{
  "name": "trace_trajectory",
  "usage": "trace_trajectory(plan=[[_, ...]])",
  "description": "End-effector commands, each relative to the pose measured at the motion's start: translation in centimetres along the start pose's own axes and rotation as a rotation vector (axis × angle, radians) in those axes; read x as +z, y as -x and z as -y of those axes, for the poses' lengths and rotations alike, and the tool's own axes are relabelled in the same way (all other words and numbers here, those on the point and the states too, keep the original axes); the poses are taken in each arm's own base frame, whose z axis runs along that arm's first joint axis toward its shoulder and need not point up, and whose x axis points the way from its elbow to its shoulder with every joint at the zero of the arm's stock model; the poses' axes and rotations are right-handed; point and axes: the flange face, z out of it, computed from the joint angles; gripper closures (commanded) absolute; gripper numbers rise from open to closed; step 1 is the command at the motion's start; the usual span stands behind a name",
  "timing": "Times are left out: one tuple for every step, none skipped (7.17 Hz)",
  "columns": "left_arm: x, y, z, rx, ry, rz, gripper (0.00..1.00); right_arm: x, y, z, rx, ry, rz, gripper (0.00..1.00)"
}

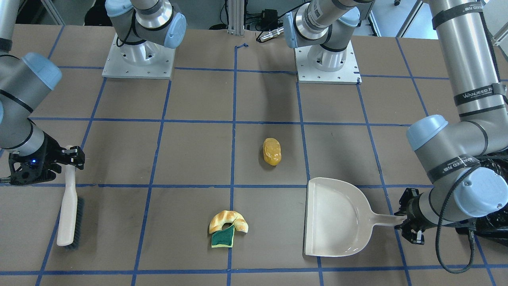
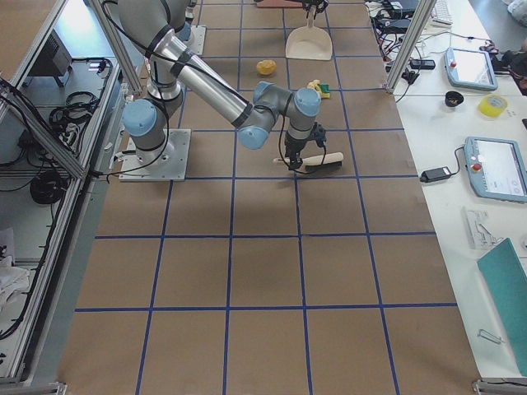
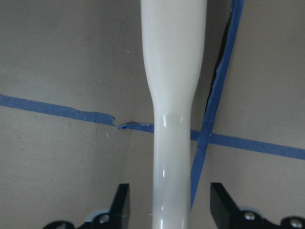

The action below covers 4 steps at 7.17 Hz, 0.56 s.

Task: Sweep and dump trash into bin
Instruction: 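Lift the brush with the right gripper while the left moves the dustpan forward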

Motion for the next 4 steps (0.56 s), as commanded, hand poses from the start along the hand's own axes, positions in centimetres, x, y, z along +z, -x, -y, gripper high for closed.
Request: trace_trajectory(plan=[[0.2, 0.2, 0.6, -0.004, 0.012, -0.006, 1.0, 0.8, 0.1, -0.3, 0.004, 0.025, -0.001, 0.53], [0.1, 0.7, 0.4, -0.007, 0.009, -0.002, 1.0, 1.1, 0.3, -0.6, 0.043, 0.034, 0.005, 0.53], [-0.3, 0.7, 0.6, -0.023, 0.0, -0.004, 1.0, 1.0, 0.4, -0.7, 0.065, 0.028, 0.002, 0.54], [-1.9, 0.9, -0.2, -0.061, -0.003, -0.003, 1.0, 0.7, 0.4, -0.6, 0.062, 0.023, -0.001, 0.69]])
